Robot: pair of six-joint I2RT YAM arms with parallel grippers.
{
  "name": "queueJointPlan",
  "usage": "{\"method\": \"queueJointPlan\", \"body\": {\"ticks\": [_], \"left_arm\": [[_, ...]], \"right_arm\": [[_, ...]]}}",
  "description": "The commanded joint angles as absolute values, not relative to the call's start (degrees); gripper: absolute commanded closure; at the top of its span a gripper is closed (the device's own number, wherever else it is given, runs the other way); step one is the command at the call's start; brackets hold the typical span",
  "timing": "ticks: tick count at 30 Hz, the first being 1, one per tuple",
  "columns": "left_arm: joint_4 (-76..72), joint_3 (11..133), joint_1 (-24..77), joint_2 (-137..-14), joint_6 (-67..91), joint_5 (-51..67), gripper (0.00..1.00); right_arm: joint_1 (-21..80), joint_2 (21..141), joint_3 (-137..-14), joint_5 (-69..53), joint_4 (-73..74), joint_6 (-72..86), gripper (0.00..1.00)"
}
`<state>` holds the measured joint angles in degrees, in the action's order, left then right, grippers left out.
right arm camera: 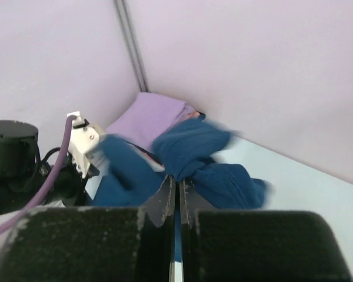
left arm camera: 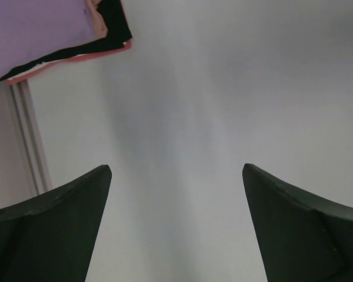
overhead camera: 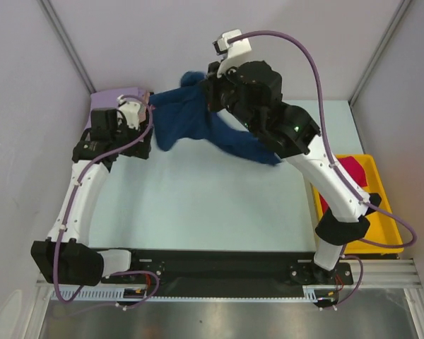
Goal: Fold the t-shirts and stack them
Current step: Move the tshirt to the center of the board, then flatten the tshirt out
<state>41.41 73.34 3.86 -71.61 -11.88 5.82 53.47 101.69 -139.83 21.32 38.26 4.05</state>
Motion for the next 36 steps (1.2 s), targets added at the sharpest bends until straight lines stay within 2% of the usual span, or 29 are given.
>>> {"method": "queueJointPlan", "body": {"ticks": [1, 6, 7, 9, 10, 12, 13, 14, 17, 18, 19, 21, 25, 27, 31, 36], "left_arm": [[40.4, 77.2, 1.6, -71.8, -10.0, 4.7, 0.00], [41.0, 79.4, 0.3, -72.1, -10.1, 5.0, 0.00], [41.1, 79.5, 0.3, -72.2, -10.5, 5.6, 0.00], [41.5, 79.3, 0.3, -72.2, -11.2, 8.2, 0.00], [41.5, 78.8, 0.3, -72.4, -11.6, 9.0, 0.00], [41.2, 76.4, 0.3, -72.6, -12.5, 11.7, 0.03], [40.4, 75.1, 0.4, -72.9, -13.0, 12.0, 0.04], [40.2, 72.3, 0.4, -73.1, -13.9, 12.0, 0.09], [40.5, 67.9, 1.6, -74.7, -17.4, 10.3, 0.18], [41.1, 67.0, 2.3, -75.1, -18.7, 10.2, 0.19], [42.9, 65.1, 4.1, -75.4, -20.4, 10.6, 0.20], [46.1, 63.2, 7.6, -75.3, -26.2, 11.2, 0.20], [49.7, 56.2, 14.1, -73.7, -33.1, 11.6, 0.12], [50.4, 53.4, 17.5, -72.5, -35.0, 12.2, 0.11], [48.9, 44.5, 28.2, -69.7, -35.1, 15.6, 0.04], [42.1, 37.4, 37.1, -71.2, -34.5, 9.0, 0.04]], "right_arm": [[51.9, 95.1, -137.9, 16.4, 31.7, 3.1, 1.00], [42.4, 83.9, -110.9, 11.6, 23.1, 16.2, 1.00], [38.6, 80.4, -100.4, 9.0, 22.1, 17.8, 1.00], [35.3, 77.7, -90.7, 6.3, 18.2, 21.3, 1.00], [32.4, 76.1, -81.0, 2.7, 16.9, 22.7, 1.00], [29.4, 75.7, -73.4, 0.6, 15.4, 25.0, 1.00], [26.0, 76.4, -67.9, 0.5, 15.0, 25.7, 0.96], [24.3, 77.2, -65.9, 0.6, 15.8, 26.9, 0.80], [17.9, 82.8, -64.9, 3.0, 22.6, 31.1, 0.48], [16.1, 85.0, -66.3, 4.5, 26.1, 31.6, 0.42], [15.1, 88.0, -70.0, 6.0, 33.6, 31.4, 0.41], [16.2, 89.1, -71.7, 11.8, 38.8, 28.9, 0.39], [21.6, 86.6, -67.9, 10.8, 38.2, 23.8, 0.39], [24.4, 86.9, -65.7, 10.6, 38.8, 24.8, 0.41], [26.8, 88.7, -62.5, 7.7, 35.6, 26.5, 0.39], [26.5, 92.7, -63.4, 7.0, 33.7, 26.6, 0.39]]}}
